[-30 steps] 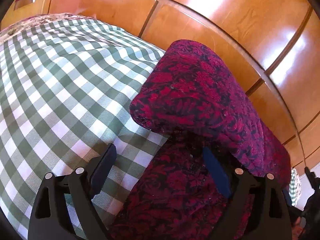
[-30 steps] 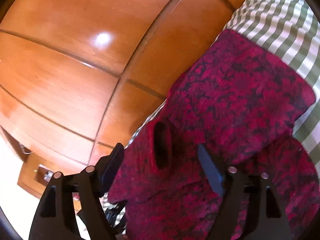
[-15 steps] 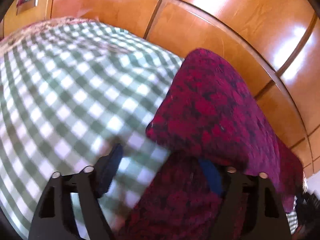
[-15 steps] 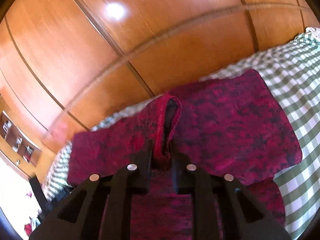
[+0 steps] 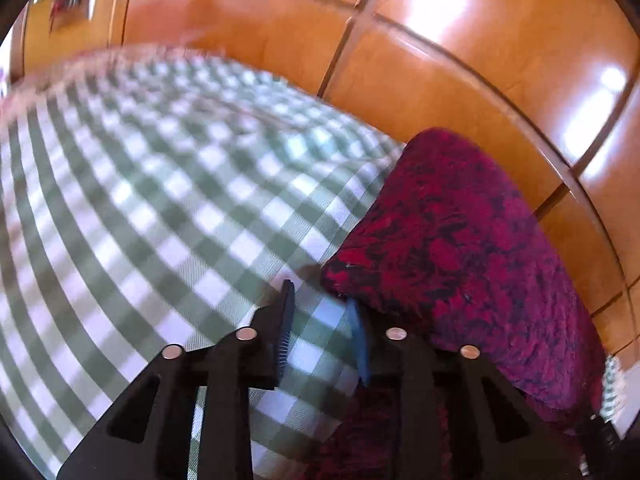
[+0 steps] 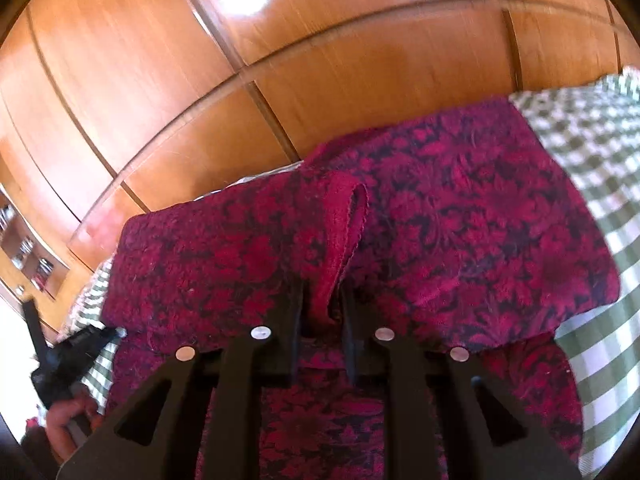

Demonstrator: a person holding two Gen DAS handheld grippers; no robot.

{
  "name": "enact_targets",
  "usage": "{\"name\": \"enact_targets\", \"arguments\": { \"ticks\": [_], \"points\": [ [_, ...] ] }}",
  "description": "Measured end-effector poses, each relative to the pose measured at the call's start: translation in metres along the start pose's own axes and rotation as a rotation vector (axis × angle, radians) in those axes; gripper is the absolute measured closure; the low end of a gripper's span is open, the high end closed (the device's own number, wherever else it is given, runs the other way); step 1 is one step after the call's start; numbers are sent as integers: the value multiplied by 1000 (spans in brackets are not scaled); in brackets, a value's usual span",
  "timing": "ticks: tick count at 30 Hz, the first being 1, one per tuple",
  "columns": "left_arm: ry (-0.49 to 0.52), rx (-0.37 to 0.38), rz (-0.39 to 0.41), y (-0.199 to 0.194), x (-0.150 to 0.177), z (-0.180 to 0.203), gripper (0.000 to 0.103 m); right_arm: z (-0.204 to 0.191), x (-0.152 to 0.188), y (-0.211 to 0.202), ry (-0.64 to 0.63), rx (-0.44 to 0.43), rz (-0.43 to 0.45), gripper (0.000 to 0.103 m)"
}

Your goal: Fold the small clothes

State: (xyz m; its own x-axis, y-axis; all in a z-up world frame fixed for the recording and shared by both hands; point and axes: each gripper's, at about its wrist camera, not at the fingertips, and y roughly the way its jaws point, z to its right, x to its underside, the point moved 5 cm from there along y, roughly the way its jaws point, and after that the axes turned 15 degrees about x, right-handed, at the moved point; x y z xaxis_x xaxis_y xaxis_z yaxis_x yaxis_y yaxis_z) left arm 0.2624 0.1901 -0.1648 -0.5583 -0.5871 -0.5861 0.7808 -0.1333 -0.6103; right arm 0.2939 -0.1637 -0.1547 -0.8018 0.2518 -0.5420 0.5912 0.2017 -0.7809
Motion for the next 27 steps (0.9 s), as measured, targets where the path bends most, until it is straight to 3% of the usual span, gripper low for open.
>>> {"name": "enact_targets", "arguments": {
  "ticks": [2, 5, 6, 7, 8, 10, 12, 13, 16, 19, 22, 27],
  "points": [
    [-6, -1, 14, -8, 3, 0, 64, 5, 1, 0, 30, -46, 4, 76],
    [-16, -15, 64, -30, 8, 0, 63, 8, 2, -6, 42, -67, 24, 61],
    [-18, -19, 92, -38, 8, 2, 63, 6, 3, -8, 34, -69, 33, 52],
    [-12, -27, 130, -49, 8, 6, 56, 2, 3, -12, 16, -71, 41, 42],
    [0, -29, 161, -57, 8, 10, 46, -2, 5, -14, -4, -68, 47, 38],
    [45, -6, 228, -72, 4, 25, 42, -10, 5, -14, -48, -42, 60, 26],
    [114, 33, 243, -75, 1, 48, 39, -14, 7, -16, -79, -16, 69, 18],
    [147, 47, 231, -72, 0, 59, 31, -16, 6, -16, -86, -8, 71, 16],
    [281, 74, 175, -51, -2, 96, 30, -15, 8, -19, -82, 2, 71, 15],
    [389, 46, 126, -20, -6, 123, 30, -10, 9, -15, -53, -33, 63, 11],
    [427, -7, 69, 6, -7, 125, 30, -3, 9, -12, -20, -66, 49, 11],
    [456, -98, -27, 40, 8, 91, 30, -3, 10, -11, -32, -57, 47, 11]
  ]
}}
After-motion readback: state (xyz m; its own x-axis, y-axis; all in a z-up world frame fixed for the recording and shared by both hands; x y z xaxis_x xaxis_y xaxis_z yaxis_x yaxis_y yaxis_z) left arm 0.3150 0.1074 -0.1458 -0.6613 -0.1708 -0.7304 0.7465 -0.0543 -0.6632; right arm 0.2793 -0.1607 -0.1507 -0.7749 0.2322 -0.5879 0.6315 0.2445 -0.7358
